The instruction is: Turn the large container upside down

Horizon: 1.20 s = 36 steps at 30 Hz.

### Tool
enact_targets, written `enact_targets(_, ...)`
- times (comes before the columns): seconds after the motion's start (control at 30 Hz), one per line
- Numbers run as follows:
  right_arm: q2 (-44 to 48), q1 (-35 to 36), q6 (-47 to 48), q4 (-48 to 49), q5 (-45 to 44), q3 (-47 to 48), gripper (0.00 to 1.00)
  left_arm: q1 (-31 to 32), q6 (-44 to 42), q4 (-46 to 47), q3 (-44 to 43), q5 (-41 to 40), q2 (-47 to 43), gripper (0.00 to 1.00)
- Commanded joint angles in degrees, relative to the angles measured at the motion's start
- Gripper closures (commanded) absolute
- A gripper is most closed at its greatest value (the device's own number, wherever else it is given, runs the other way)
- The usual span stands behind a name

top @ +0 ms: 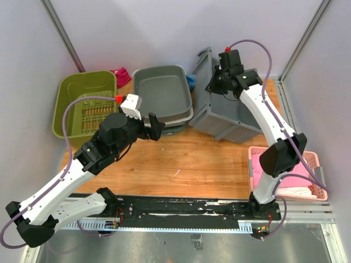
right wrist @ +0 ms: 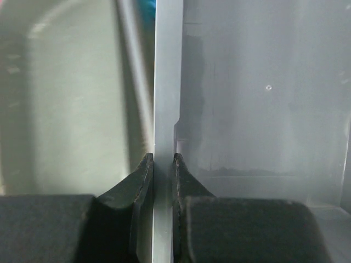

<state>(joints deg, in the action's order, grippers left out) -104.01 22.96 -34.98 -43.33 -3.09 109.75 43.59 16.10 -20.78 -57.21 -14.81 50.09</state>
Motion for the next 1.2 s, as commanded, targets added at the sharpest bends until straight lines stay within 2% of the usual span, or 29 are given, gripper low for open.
enact_targets(0.0, 6.54, -2.62, -6.04, 9.20, 17.78, -1.57, 0.99, 0.35, -0.31, 0.12, -2.37, -2.60, -1.23, 0.01)
enact_targets(0.13, 10.78, -7.01, -13.33, 20.95, 30.70, -9.34, 0.99, 0.35, -0.29, 0.19, -2.71, -3.64, -1.78, 0.01)
enact_targets(0.37, 17.46, -16.50, -21.18, 36.25, 44.46, -22.44, 0.99, 0.35, -0.54, 0.08, -4.01, -4.03, -1.38, 0.01)
enact_targets(0.53, 18.04, -25.54, -27.90, 44.17, 55.93, -28.63, 0.99, 0.33, 0.49, 0.39, -3.42, -3.10, -0.62, 0.01)
enact_targets(0.67, 15.48, -29.77, -33.53, 49.92, 63.95, -30.30, 0.99, 0.35, 1.57, 1.57, -2.73, -2.43, -0.31, 0.01)
enact_targets(0.77, 12.94, -31.89, -43.01, 61.29, 69.91, -32.60, 1.00, 0.35, 1.81, 1.56, -2.87, -2.05, -0.08, 0.01)
enact_targets(0.9, 8.00, -32.64, -64.78, 91.77, 70.94, -37.73, 0.99, 0.35, 1.00, -0.35, -4.35, -2.55, 0.35, 0.01)
enact_targets(0.97, 5.75, -32.45, -70.56, 99.30, 70.85, -38.37, 0.99, 0.35, 1.04, -0.49, -4.72, -2.98, 0.36, 0.01)
enact_targets(1.07, 4.53, -32.45, -71.71, 99.54, 70.52, -39.25, 0.99, 0.35, 1.14, -0.64, -5.07, -2.94, 0.52, 0.01)
enact_targets(1.17, 5.61, -32.68, -63.93, 89.43, 70.24, -40.35, 0.99, 0.35, 1.30, -0.71, -5.06, -2.96, 1.01, 0.01)
